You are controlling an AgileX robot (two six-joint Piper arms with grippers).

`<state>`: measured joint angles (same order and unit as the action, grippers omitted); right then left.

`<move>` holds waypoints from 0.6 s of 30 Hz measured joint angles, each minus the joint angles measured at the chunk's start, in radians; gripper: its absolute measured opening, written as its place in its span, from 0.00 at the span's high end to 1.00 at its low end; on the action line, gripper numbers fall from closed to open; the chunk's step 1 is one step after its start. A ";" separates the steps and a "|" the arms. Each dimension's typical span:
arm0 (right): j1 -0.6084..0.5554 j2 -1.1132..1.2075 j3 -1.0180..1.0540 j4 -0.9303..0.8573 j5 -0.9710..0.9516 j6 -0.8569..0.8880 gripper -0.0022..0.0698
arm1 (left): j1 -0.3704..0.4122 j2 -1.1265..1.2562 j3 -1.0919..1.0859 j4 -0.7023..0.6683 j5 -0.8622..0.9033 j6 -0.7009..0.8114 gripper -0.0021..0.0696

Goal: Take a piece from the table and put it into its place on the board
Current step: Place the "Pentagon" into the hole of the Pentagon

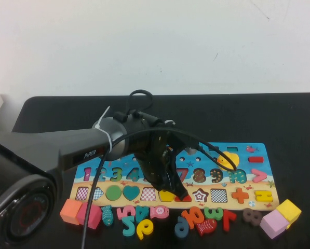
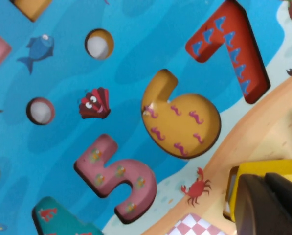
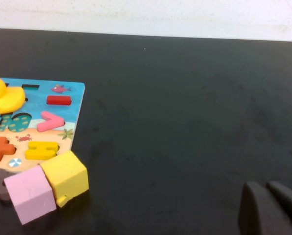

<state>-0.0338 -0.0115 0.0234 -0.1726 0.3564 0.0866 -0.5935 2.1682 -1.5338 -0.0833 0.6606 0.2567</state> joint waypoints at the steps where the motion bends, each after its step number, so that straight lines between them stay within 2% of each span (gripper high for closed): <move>1: 0.000 0.000 0.000 0.000 0.000 0.000 0.94 | 0.000 -0.002 0.000 0.000 0.000 0.000 0.97; 7: 0.000 0.000 0.000 0.000 0.000 0.000 0.94 | 0.000 -0.045 0.000 -0.007 -0.007 -0.008 0.97; 18: 0.000 0.000 0.000 0.000 0.000 0.000 0.94 | 0.000 -0.040 0.000 -0.143 -0.059 0.043 0.97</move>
<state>-0.0338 -0.0115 0.0234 -0.1726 0.3564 0.0866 -0.5935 2.1278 -1.5338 -0.2266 0.6014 0.2992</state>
